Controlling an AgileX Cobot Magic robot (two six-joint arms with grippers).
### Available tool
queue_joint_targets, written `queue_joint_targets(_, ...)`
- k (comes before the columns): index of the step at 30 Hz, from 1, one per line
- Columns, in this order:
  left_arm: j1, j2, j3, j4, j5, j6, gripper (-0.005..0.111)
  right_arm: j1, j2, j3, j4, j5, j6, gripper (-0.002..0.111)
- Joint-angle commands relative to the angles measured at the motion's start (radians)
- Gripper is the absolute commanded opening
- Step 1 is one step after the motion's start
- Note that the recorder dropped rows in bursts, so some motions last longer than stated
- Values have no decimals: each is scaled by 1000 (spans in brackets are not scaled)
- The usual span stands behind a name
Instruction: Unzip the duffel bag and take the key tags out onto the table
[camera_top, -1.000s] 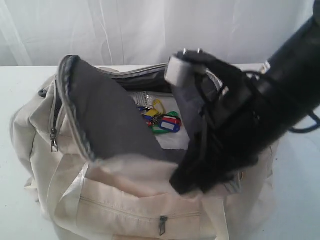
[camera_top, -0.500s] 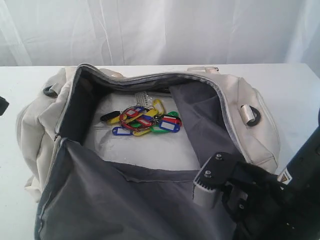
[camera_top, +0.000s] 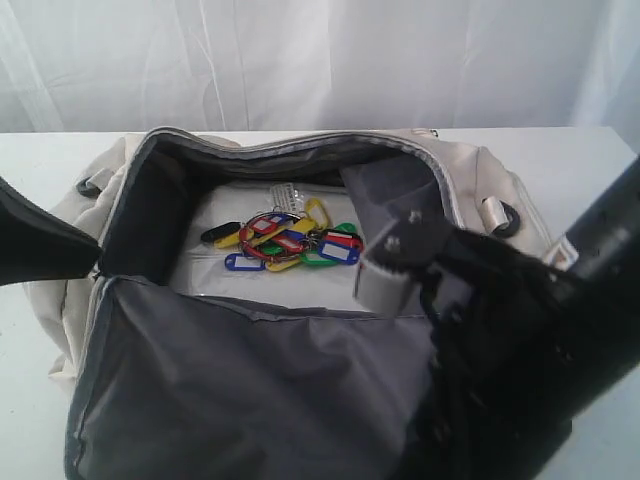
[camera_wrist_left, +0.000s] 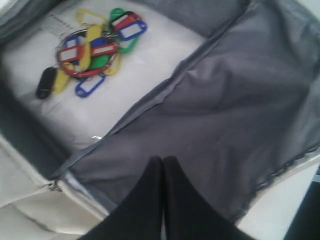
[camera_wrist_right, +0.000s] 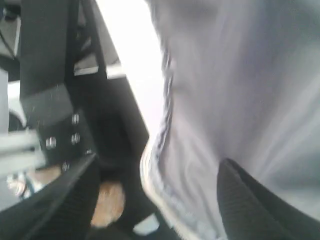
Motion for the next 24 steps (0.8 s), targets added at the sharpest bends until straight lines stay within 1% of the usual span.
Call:
queue_joint_targets(1,1,37,6,-87,47,70,0,2,-8,-117,-9,-65,48,55)
queue_joint_targets(4,1,95,6,-81,96,70,0,2,2,-125,-9,-132,71,44)
queue_joint_targets(6,1,140,7,-83,134,70,0,2,33,-117,-14,-111,71,37)
queue_joint_targets(10,1,252,7,-87,188,74,0,2,116,-70,-40,-112,71,29)
queue_joint_targets(14,1,373,7,-87,191,86,0,2,212,-40,-142,-127,87,28)
queue_joint_targets(19,1,483,7,-54,191,76,0,2,293,-36,-406,-117,328,28)
queue_joint_targets(21,1,513,7,-12,191,28,0,0,305,-36,-499,-101,418,28)
queue_joint_targets(24,1,536,7,70,186,-51,0,-1,304,-36,-575,-97,488,28)
